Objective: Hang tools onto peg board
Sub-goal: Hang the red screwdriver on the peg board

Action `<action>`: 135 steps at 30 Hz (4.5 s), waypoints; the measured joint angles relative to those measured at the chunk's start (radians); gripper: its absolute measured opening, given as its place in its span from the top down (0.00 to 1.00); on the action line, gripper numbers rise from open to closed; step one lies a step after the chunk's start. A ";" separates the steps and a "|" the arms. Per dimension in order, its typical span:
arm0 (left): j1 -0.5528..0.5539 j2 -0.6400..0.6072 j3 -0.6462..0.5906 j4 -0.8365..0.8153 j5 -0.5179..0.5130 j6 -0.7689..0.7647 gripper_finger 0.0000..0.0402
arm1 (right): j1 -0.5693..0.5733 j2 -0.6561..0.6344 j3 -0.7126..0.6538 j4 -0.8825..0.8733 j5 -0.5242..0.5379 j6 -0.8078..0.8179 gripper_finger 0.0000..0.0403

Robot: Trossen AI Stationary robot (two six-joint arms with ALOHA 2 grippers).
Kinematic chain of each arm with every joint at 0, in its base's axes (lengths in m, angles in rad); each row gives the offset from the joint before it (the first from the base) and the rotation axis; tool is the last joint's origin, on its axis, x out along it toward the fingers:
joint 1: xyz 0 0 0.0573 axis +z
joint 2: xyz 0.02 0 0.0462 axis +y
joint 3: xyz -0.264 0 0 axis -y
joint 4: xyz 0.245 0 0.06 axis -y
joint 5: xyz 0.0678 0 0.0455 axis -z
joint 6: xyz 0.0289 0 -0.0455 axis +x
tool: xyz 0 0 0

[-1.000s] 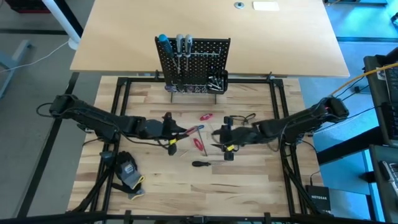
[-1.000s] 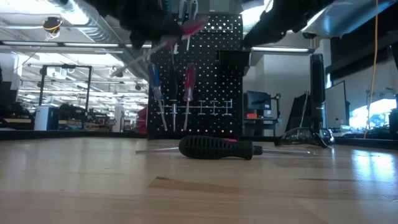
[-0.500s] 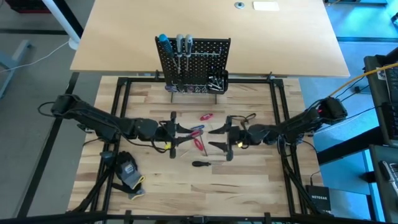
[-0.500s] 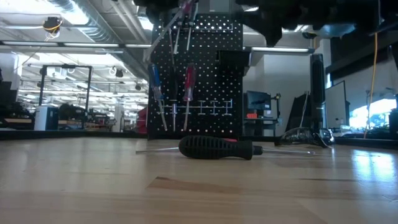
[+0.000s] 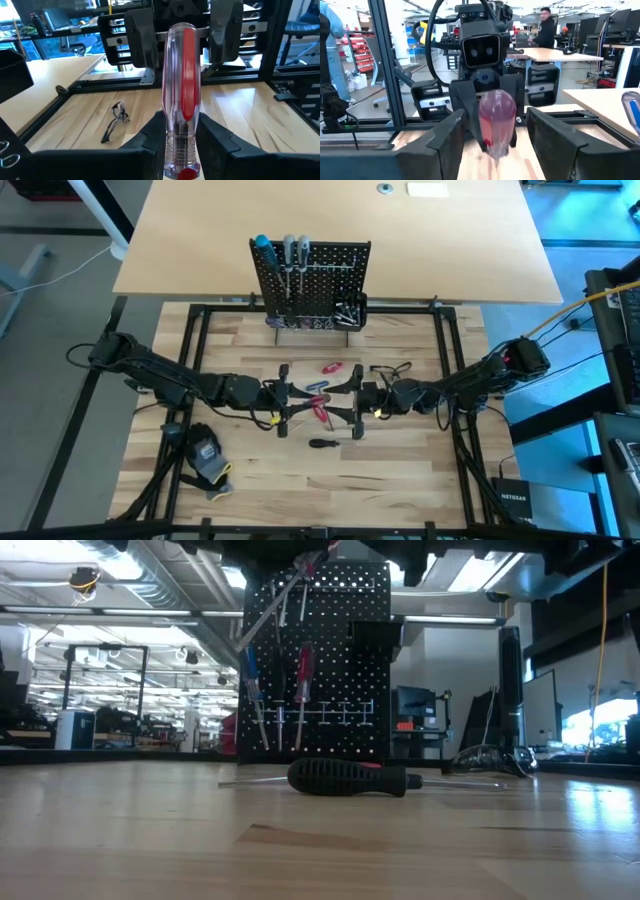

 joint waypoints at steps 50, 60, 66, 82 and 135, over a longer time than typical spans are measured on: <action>-0.020 -0.338 0.035 -0.909 -0.235 -0.308 0.56 | 0.001 0.123 0.238 -0.248 0.583 -0.380 0.74; -0.065 -0.316 0.035 -0.944 -0.314 -0.377 0.58 | -0.046 0.293 0.426 -0.294 0.793 -0.586 0.75; -0.070 -0.313 0.035 -0.943 -0.315 -0.388 0.58 | -0.107 0.301 0.451 -0.319 0.772 -0.562 0.75; -0.070 -0.313 0.035 -0.942 -0.315 -0.388 0.58 | -0.203 0.301 0.451 -0.444 0.666 -0.395 0.75; -0.070 -0.313 0.034 -0.918 -0.315 -0.385 0.58 | -0.328 0.298 0.593 -0.789 0.530 -0.098 0.73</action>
